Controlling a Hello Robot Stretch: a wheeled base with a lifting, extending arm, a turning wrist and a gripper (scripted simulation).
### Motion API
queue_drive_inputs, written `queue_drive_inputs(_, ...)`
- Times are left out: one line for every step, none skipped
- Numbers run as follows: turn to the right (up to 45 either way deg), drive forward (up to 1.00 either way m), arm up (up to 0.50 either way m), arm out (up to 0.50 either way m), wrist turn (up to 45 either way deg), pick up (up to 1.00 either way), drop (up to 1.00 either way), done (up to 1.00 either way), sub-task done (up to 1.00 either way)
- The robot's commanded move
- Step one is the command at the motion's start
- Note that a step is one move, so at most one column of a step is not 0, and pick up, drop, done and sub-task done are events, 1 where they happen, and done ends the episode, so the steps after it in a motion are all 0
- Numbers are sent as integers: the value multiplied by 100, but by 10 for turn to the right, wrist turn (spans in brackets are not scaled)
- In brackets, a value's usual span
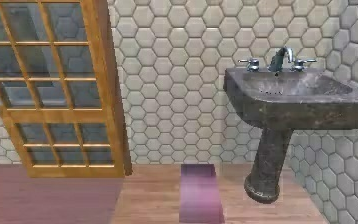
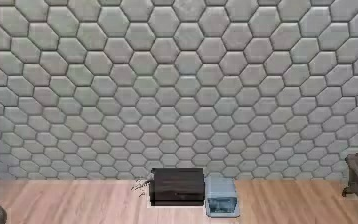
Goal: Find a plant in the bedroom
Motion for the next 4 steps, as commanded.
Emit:
queue_drive_inputs(-450,0,0,0,0,0,0,0,0)
queue_drive_inputs(-300,0,0,0,0,0,0,0,0)
queue_drive_inputs(0,100,0,0,0,0,0,0,0)
queue_drive_inputs(0,100,0,0,0,0,0,0,0)
